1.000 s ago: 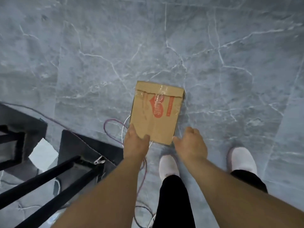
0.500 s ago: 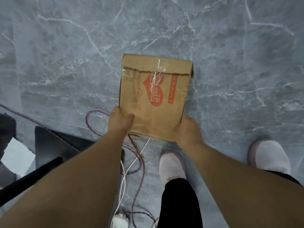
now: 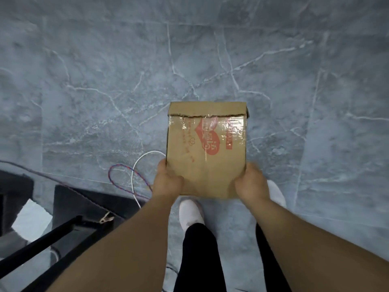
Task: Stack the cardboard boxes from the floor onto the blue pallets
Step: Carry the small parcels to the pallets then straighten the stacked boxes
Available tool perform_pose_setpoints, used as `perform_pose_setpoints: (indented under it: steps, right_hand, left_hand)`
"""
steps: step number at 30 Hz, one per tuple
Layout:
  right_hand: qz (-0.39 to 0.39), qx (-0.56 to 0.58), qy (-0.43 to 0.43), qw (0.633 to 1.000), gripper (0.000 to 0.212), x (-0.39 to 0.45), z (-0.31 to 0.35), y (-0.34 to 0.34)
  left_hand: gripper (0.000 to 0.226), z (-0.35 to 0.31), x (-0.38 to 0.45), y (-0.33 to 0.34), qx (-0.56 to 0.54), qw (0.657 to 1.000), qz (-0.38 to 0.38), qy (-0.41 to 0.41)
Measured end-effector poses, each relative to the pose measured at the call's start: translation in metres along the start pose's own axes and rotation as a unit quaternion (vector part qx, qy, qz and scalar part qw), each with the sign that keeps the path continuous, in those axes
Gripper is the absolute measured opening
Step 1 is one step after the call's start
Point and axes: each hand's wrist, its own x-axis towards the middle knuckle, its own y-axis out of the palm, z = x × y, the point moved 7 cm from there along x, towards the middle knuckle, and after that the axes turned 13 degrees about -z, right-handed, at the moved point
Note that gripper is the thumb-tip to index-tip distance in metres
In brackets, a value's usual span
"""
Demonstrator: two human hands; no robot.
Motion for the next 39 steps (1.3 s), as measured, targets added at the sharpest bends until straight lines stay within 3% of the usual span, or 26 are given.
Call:
perform_pose_setpoints:
  steps: [13, 22, 39]
  right_hand:
    - [-0.069, 0.113, 0.028, 0.991, 0.037, -0.080, -0.039, -0.227]
    - [-0.161, 0.206, 0.087, 0.961, 0.039, -0.152, -0.091, -0.375]
    - [-0.284, 0.313, 0.201, 0.884, 0.038, -0.196, -0.283, -0.575]
  left_hand:
    - [0.055, -0.158, -0.187, -0.059, 0.058, 0.989, 0.036, 0.131]
    - [0.060, -0.260, -0.320, -0.076, 0.103, 0.951, 0.109, 0.271]
    - [0.066, -0.414, -0.585, 0.042, 0.188, 0.845, 0.212, 0.454]
